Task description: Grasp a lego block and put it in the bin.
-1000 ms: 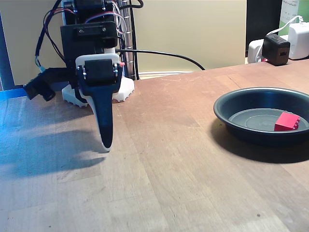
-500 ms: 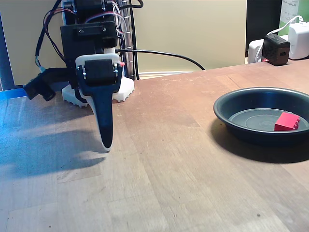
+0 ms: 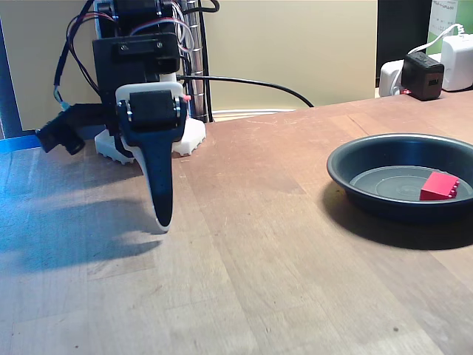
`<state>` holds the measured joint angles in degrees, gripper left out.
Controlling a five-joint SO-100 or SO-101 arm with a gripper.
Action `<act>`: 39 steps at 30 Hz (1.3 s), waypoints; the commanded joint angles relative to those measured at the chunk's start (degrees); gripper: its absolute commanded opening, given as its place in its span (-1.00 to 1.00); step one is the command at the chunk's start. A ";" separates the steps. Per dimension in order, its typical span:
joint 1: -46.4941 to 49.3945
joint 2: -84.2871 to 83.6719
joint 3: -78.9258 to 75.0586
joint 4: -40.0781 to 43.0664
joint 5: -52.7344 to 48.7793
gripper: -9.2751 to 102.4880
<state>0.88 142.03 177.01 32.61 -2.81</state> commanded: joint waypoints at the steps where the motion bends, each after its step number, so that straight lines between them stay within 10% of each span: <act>1: -0.62 -0.44 2.99 0.00 0.26 -0.84; 39: -0.62 -0.44 2.99 0.00 0.26 -0.84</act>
<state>0.88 142.03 177.01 32.61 -2.81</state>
